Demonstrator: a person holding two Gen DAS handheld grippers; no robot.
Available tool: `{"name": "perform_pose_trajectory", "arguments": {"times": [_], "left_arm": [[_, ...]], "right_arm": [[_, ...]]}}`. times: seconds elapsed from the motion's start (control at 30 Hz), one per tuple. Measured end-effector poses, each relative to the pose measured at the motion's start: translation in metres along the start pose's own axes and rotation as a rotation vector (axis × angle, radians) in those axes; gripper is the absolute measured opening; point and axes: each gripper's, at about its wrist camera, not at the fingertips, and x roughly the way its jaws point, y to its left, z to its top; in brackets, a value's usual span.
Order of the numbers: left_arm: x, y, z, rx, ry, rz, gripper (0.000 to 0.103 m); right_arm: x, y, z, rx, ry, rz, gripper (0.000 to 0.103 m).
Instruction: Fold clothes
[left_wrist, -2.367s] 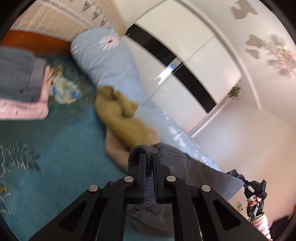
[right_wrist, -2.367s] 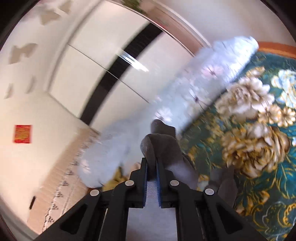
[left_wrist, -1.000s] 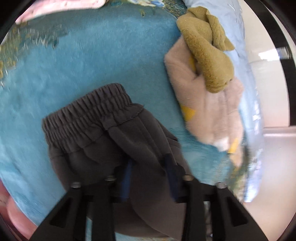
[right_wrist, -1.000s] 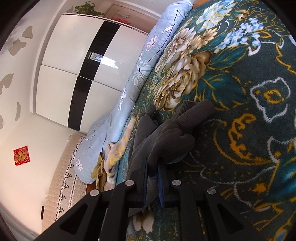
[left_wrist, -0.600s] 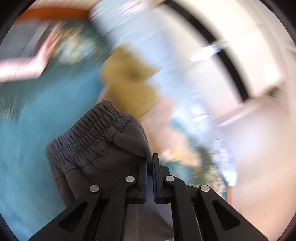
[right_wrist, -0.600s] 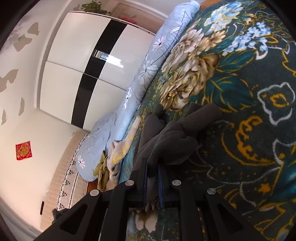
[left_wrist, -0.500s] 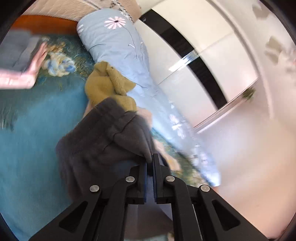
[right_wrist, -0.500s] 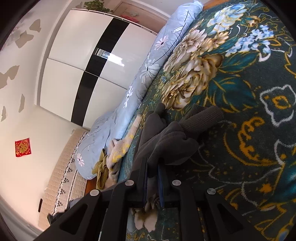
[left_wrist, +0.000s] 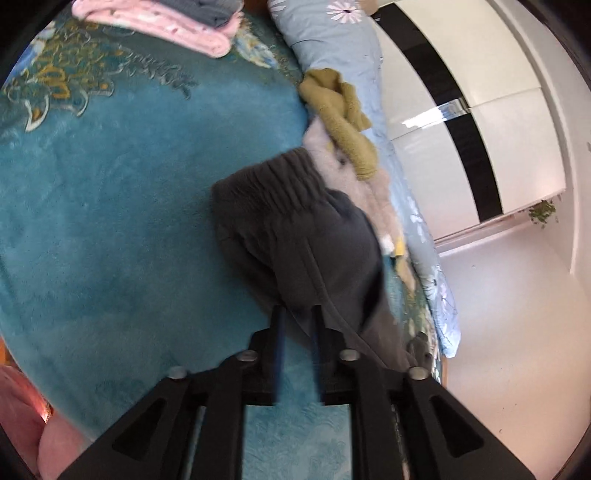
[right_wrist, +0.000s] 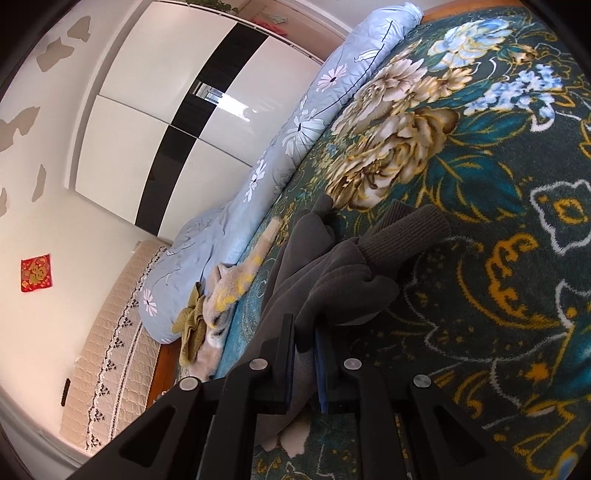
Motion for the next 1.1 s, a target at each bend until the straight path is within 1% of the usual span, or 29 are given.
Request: {"name": "perform_pose_trajectory", "arguments": {"times": [0.03,0.07,0.13,0.17,0.23,0.3,0.37,0.43,0.5,0.53,0.6,0.63,0.67,0.7,0.73,0.8,0.83,0.87,0.93,0.97,1.03,1.07,1.1], "left_arm": [[-0.003,-0.004,-0.002,0.003,-0.006,-0.009,0.047],[-0.005,-0.007,-0.002,0.002,-0.013,-0.022,0.052],[-0.005,-0.013,-0.001,-0.006,-0.024,-0.037,0.055],[-0.002,-0.018,0.004,-0.02,-0.029,-0.023,0.06],[0.007,-0.022,0.012,-0.063,-0.03,0.018,0.061],[0.019,-0.024,0.02,-0.144,-0.026,0.043,0.061],[0.027,-0.02,0.025,-0.236,-0.023,0.051,0.061],[0.032,-0.012,0.029,-0.34,-0.009,0.08,0.061],[0.034,-0.005,0.026,-0.413,0.01,0.073,0.061],[0.035,-0.003,0.024,-0.437,0.016,0.065,0.061],[0.032,-0.001,0.017,-0.428,0.013,0.034,0.06],[0.031,0.0,0.014,-0.407,0.008,0.034,0.06],[0.028,0.001,0.009,-0.387,0.003,0.036,0.058],[0.024,0.004,0.003,-0.372,0.0,0.028,0.05],[0.021,0.008,-0.002,-0.363,0.001,0.014,0.047],[0.012,0.018,-0.016,-0.341,0.007,0.002,0.033],[0.005,0.024,-0.022,-0.329,0.011,0.006,0.031],[0.003,0.028,-0.027,-0.317,0.017,0.011,0.026],[-0.002,0.039,-0.037,-0.297,0.033,0.025,0.022],[-0.002,0.044,-0.042,-0.29,0.043,0.034,0.019],[0.001,0.051,-0.052,-0.281,0.055,0.05,0.016],[0.002,0.054,-0.056,-0.279,0.06,0.055,0.013],[0.003,0.056,-0.059,-0.277,0.063,0.058,0.012]], "right_arm": [[0.0,-0.001,0.0,0.004,0.0,0.002,0.013],[0.0,-0.001,0.0,0.005,0.0,0.003,0.013],[0.0,-0.001,0.001,0.008,0.001,0.006,0.012],[0.0,-0.002,0.001,0.011,0.002,0.008,0.013],[0.0,-0.002,0.001,0.016,0.003,0.012,0.013],[0.0,-0.003,0.001,0.019,0.003,0.015,0.013],[0.0,-0.003,0.001,0.022,0.005,0.019,0.013],[0.001,-0.004,0.001,0.026,0.007,0.022,0.013],[0.001,-0.004,0.001,0.028,0.01,0.022,0.013],[0.002,-0.005,0.001,0.029,0.012,0.022,0.013],[0.002,-0.004,0.001,0.026,0.015,0.018,0.013],[0.002,-0.004,0.001,0.024,0.015,0.017,0.013],[0.002,-0.003,0.001,0.023,0.015,0.014,0.013],[0.002,-0.003,0.001,0.022,0.016,0.012,0.013],[0.002,-0.003,0.001,0.021,0.016,0.011,0.013],[0.002,-0.002,0.001,0.02,0.017,0.008,0.013],[0.002,-0.002,0.0,0.018,0.017,0.003,0.013],[0.002,-0.001,0.0,0.016,0.017,-0.003,0.013],[0.002,0.001,-0.001,0.013,0.018,-0.013,0.013],[0.001,0.001,-0.002,0.017,0.017,-0.022,0.013],[-0.001,0.003,-0.004,0.022,0.014,-0.037,0.013],[-0.003,0.004,-0.005,0.024,0.011,-0.043,0.013],[-0.004,0.004,-0.007,0.025,0.008,-0.049,0.013]]}}
